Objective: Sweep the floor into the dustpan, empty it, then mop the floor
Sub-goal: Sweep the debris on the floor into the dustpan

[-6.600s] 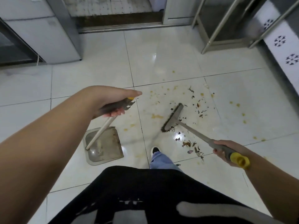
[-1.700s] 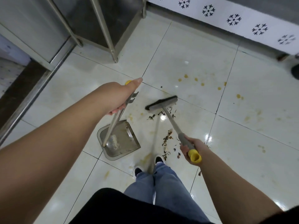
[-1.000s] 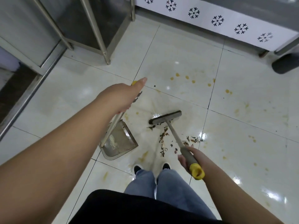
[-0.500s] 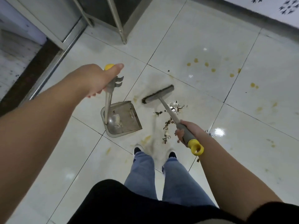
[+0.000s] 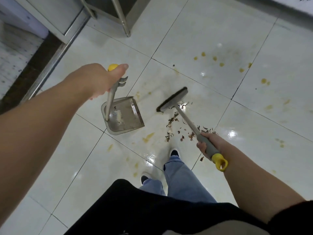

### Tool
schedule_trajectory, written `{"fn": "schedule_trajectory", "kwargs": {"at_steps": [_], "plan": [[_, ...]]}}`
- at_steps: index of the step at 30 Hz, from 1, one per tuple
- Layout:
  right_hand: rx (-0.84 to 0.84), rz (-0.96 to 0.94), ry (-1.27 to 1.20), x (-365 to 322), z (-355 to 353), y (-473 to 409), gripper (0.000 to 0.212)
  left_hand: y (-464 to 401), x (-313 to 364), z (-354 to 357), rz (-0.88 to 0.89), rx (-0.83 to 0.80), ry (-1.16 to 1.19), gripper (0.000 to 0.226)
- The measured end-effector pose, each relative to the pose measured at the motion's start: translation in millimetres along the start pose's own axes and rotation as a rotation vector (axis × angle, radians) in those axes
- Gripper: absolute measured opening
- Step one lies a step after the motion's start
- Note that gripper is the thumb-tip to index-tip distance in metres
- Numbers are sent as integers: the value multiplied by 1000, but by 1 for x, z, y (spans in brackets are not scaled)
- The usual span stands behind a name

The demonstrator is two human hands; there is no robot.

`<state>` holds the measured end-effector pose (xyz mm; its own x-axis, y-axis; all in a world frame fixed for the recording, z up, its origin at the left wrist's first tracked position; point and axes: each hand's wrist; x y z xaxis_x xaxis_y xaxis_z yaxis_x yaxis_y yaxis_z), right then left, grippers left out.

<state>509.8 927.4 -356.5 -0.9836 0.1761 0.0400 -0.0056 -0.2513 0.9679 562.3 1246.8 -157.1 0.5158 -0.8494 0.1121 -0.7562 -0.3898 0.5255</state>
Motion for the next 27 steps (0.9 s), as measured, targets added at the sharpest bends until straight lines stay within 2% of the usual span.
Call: {"fn": "schedule_trajectory", "kwargs": {"at_steps": [5, 11, 18, 23, 27], "plan": [[62, 31, -25, 58, -48, 17, 25, 23, 8, 19, 39, -12, 6, 84], [129, 39, 13, 130, -84, 36, 24, 72, -1, 59, 52, -39, 24, 74], [117, -70, 40, 183, -75, 62, 29, 128, -53, 99, 36, -19, 254, 72], [260, -133, 378, 198, -68, 78, 22, 156, -94, 114, -42, 6, 312, 72], [264, -129, 592, 189, -55, 75, 19, 179, -100, 138, -55, 2, 359, 68]]}}
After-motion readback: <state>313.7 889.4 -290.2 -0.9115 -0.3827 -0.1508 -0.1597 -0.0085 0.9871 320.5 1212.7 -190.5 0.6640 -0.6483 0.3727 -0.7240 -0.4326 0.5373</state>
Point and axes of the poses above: each hand's wrist, its own y-axis away from the middle knuckle, its own z-axis out of the palm, x = y × z, and after that the axes turned 1 degree about z, right-handed
